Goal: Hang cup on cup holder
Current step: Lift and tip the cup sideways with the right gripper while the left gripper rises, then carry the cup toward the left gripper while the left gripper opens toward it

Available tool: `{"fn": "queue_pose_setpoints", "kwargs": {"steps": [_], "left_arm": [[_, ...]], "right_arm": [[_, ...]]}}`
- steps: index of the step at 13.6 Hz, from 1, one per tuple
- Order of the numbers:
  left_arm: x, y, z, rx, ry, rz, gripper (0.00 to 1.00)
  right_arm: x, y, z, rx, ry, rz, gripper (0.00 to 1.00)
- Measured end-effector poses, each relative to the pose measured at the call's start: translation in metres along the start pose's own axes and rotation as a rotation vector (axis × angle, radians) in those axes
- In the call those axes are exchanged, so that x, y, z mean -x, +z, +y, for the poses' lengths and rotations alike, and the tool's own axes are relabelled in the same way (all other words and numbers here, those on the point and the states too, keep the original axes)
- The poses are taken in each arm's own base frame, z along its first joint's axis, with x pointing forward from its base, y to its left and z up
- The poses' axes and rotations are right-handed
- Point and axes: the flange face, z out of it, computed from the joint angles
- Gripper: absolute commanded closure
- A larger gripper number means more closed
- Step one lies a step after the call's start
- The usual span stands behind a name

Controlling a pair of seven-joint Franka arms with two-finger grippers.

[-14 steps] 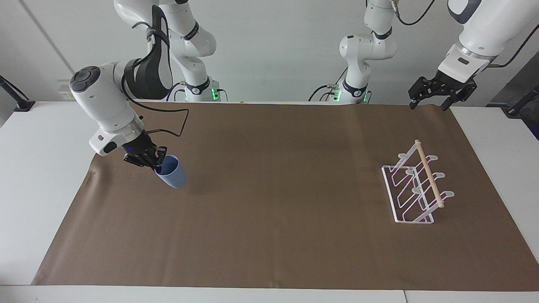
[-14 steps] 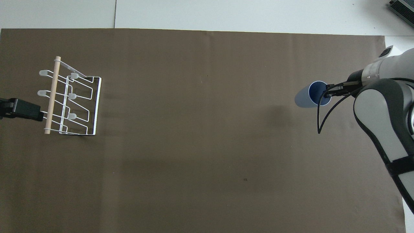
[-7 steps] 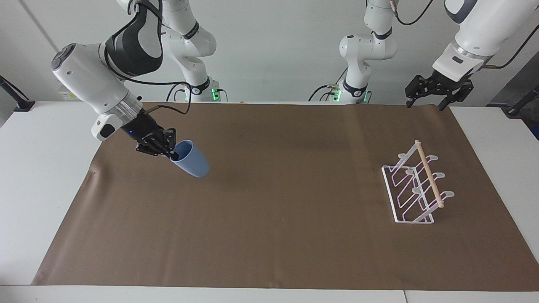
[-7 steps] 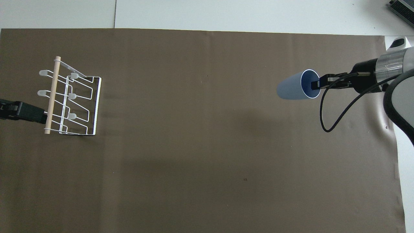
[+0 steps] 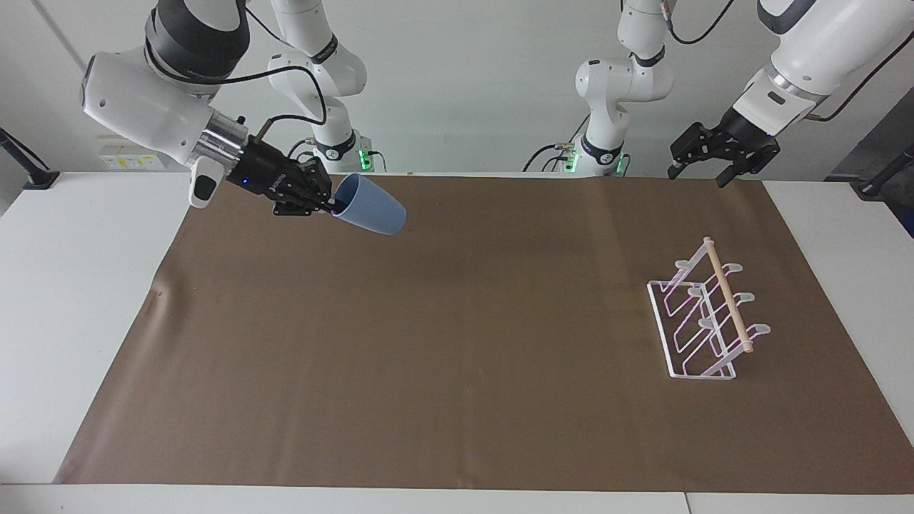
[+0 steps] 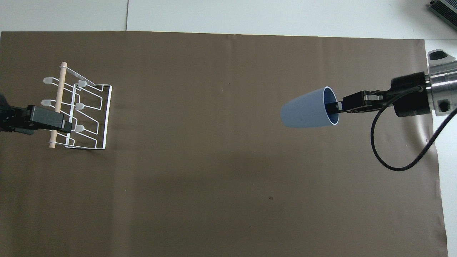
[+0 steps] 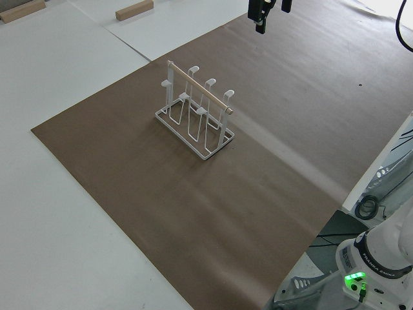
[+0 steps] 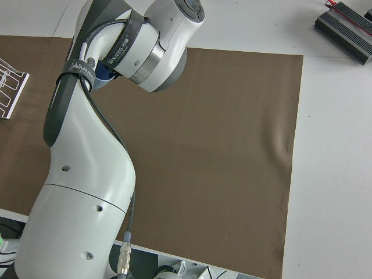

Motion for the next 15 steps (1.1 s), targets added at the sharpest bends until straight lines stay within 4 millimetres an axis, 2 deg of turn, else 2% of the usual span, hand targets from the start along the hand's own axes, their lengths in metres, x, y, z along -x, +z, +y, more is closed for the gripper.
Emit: {"fn": "queue_pose_setpoints", "kwargs": {"steps": [3, 6, 8, 10, 15], "left_arm": [[-0.015, 0.011, 0.022, 0.170, -0.212, -0.013, 0.00], [-0.039, 0.017, 0.052, 0.343, -0.488, -0.042, 0.00], [-0.045, 0.023, 0.073, 0.417, -0.633, -0.094, 0.00], [-0.052, 0.028, 0.091, 0.477, -0.785, -0.131, 0.00], [-0.062, 0.036, 0.131, 0.579, -1.133, -0.218, 0.00]], "right_arm": [[0.006, 0.004, -0.006, -0.117, 0.023, 0.002, 1.00], [0.016, 0.023, 0.002, -0.244, 0.082, -0.009, 1.00], [0.019, 0.039, 0.008, -0.341, 0.130, -0.013, 1.00], [0.020, 0.061, 0.006, -0.419, 0.165, -0.020, 1.00], [0.017, 0.128, -0.022, -0.575, 0.271, 0.050, 1.00]]}}
